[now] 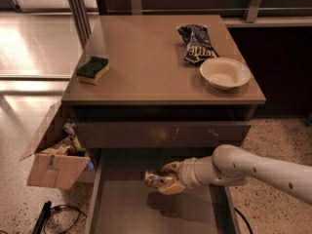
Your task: Pick orange can from middle drawer and place on counter
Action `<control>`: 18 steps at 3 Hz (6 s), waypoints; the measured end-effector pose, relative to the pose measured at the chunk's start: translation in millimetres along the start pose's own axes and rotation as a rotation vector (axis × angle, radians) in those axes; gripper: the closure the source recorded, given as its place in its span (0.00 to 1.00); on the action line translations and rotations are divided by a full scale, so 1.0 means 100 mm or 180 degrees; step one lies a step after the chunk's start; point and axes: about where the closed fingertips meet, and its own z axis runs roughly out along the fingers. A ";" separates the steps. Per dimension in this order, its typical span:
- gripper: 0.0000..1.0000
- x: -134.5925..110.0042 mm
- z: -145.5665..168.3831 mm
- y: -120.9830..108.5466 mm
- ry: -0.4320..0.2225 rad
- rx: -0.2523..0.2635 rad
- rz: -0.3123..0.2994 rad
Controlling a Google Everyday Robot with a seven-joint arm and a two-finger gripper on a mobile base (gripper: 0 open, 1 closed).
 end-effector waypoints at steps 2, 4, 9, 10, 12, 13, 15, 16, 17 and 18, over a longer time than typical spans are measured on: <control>1.00 -0.66 -0.78 -0.07 0.0041 0.0062 -0.0458; 1.00 -0.98 -1.09 -0.19 0.0139 0.0076 -0.0626; 1.00 -3.52 -3.03 -0.26 -0.0562 0.0538 -0.0781; 1.00 -3.65 -3.11 -0.26 -0.0584 0.0608 -0.0870; 1.00 -3.67 -2.87 -0.44 -0.0603 0.0532 -0.0772; 1.00 -3.62 -2.62 -0.91 -0.0506 0.0552 -0.0611; 1.00 -3.52 -2.17 -1.96 -0.0082 0.0534 -0.0382; 1.00 -3.40 -2.02 -2.13 0.0058 0.0513 -0.0290; 1.00 -3.13 -1.88 -2.19 0.0312 0.0538 -0.0166; 1.00 -2.80 -1.75 -2.21 0.0531 0.0533 -0.0040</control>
Offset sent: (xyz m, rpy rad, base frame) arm 0.0007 -0.0272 0.1441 -0.0639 -0.1768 0.1019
